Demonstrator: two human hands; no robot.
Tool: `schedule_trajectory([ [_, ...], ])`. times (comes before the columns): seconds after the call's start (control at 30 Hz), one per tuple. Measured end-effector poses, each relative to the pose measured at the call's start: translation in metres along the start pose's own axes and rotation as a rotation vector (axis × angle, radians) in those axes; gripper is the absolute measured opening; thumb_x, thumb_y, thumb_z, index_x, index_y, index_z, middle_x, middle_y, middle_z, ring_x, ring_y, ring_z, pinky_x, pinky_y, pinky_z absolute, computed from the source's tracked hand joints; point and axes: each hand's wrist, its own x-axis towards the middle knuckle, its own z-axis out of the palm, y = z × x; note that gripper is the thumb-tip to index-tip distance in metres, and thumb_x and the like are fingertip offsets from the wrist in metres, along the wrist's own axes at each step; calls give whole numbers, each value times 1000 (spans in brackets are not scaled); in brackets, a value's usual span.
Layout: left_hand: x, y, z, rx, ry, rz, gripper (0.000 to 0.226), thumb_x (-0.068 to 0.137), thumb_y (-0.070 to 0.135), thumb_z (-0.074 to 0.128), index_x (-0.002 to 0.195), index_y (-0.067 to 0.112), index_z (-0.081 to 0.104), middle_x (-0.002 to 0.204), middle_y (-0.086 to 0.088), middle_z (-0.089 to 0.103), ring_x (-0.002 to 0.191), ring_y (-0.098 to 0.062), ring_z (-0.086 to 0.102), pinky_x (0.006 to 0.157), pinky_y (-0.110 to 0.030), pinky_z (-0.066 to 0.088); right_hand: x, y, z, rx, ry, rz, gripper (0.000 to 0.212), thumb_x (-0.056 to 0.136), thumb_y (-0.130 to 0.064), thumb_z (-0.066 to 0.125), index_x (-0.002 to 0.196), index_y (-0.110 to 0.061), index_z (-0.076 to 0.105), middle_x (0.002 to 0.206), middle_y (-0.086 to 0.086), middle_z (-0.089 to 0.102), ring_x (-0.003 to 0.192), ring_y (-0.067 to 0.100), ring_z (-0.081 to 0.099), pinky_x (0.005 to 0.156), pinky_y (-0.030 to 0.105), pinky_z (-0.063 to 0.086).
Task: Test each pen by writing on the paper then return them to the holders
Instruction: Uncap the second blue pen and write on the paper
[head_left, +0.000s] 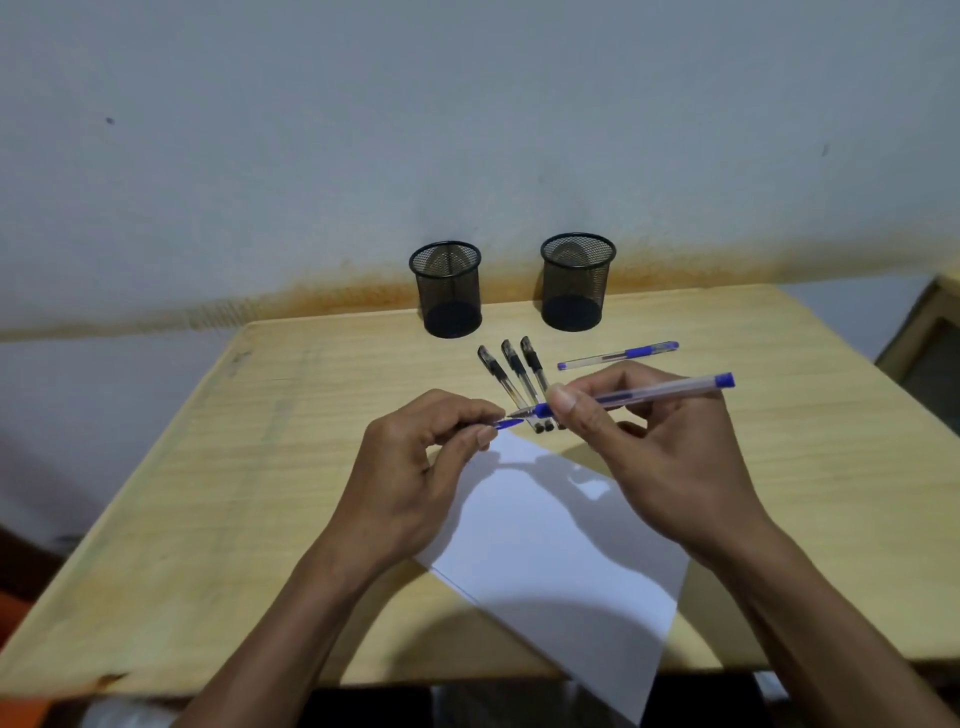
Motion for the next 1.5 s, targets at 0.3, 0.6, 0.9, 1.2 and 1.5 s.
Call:
schedule_trajectory([
  [0.3,9,15,0,15,-53,80,17,91,11,65,103,14,76,85,12,67,80,-8,65,72,-13,45,0,3,12,31,-27,-26,8,85,-30,79,80,-24,77,77,1,76,78,30,66,69,44,54],
  [0.6,19,12,-4,37,-193,32,16,92,19,66,104,19,76,83,18,65,79,-8,64,70,-23,49,0,3,0,196,-20,44,10,68,-30,82,73,-22,80,70,-6,75,60,3,64,58,15,49],
  [0.9,40,14,-11,-109,-149,-121,10,89,16,70,94,22,76,80,11,72,75,-13,65,68,-30,53,12,9,-12,-623,-141,-205,19,83,-37,82,98,-24,83,82,-8,75,78,17,65,68,39,54],
  [1.2,39,-18,-9,124,-38,-272,56,86,51,63,136,30,53,111,11,68,107,-5,61,91,-31,49,37,25,-12,-618,76,74,12,87,-36,77,88,-26,82,75,-11,69,77,16,63,71,36,52],
  [1.5,4,-73,-11,615,-54,-397,45,96,60,29,80,21,47,77,4,51,80,-28,54,72,-42,44,69,61,-4,-1043,-2,334,16,89,-33,66,94,-19,73,84,1,70,76,25,63,65,33,51],
])
